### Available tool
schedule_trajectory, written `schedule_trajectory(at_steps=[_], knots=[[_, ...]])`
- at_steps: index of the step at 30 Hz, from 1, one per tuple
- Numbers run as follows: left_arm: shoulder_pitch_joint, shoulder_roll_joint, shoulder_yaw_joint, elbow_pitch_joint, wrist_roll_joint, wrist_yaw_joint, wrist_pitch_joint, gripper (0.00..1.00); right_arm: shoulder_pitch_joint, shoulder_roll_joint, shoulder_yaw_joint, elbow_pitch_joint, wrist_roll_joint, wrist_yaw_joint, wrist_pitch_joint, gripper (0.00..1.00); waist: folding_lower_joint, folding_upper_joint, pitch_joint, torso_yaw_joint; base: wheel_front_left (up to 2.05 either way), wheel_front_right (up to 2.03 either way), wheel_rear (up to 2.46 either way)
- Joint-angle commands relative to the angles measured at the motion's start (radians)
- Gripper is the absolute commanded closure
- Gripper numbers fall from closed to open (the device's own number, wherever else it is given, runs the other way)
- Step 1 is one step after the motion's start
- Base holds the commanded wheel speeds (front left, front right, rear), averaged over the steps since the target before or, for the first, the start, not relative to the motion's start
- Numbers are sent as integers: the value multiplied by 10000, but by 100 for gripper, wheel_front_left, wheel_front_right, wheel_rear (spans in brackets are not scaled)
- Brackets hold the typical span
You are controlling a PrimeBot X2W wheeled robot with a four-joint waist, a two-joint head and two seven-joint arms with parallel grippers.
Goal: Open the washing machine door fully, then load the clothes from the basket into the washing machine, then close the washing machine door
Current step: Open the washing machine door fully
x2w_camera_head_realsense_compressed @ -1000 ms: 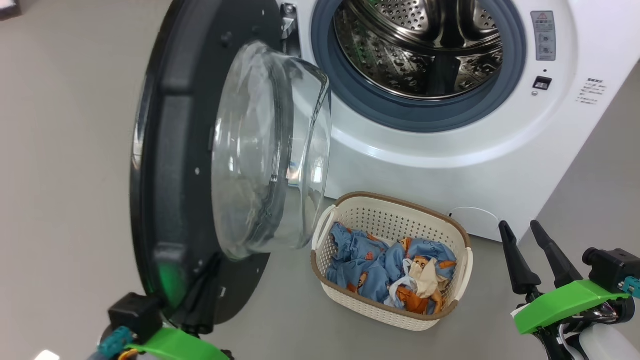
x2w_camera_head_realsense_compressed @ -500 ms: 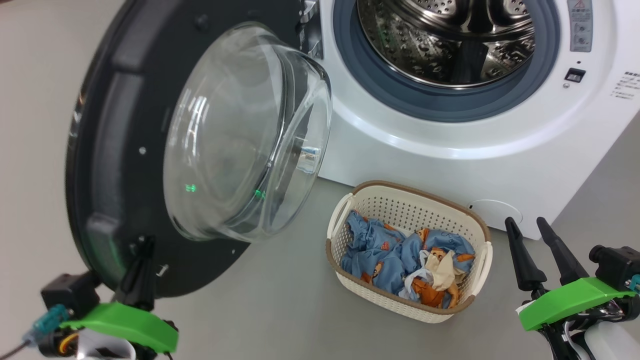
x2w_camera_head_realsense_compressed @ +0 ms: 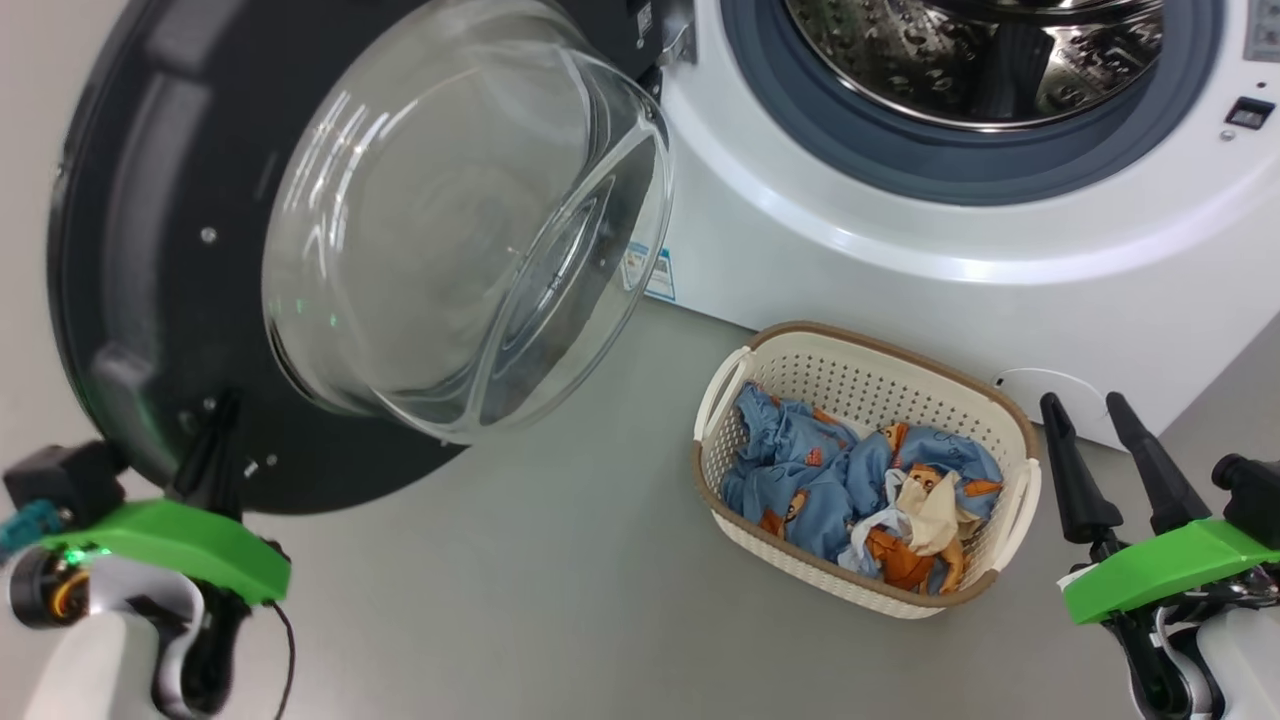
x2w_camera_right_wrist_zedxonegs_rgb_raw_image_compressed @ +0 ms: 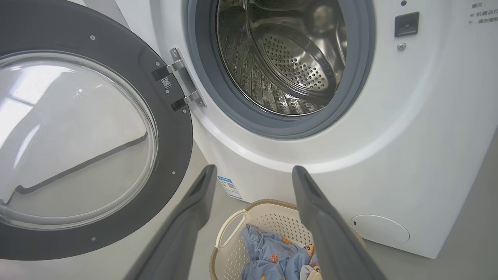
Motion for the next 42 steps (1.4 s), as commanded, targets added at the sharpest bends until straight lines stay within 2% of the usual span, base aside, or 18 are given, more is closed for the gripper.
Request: schedule_trajectory(at_steps=[1, 6, 9, 23, 32, 42], knots=[[-693, 576, 641, 206, -280, -39, 20, 100, -288, -208, 110, -270, -88, 56, -124, 0, 0, -1, 228, 203, 0, 0, 0], [-1601, 731, 744, 1313, -556, -421, 109, 100, -419, -261, 68, -293, -128, 56, -124, 0, 0, -1, 478, 377, 0, 0, 0], [-2161, 993, 471, 2008, -268, -670, 54, 100, -529, -276, 107, -278, -144, 56, -124, 0, 0, -1, 585, 421, 0, 0, 0], [-4125, 1420, -401, 4852, 270, -1227, -311, 100, -789, -248, 286, -188, -101, 56, -124, 0, 0, -1, 785, 302, 0, 0, 0], [-4587, 1466, -753, 5850, 199, -1349, -659, 100, -717, -184, 272, -136, -38, 56, -124, 0, 0, -1, 579, 178, 0, 0, 0], [-4607, 1354, -1186, 6163, -93, -1382, -976, 100, -646, -128, 206, -167, -58, 56, -124, 0, 0, -1, 471, 190, 0, 0, 0]])
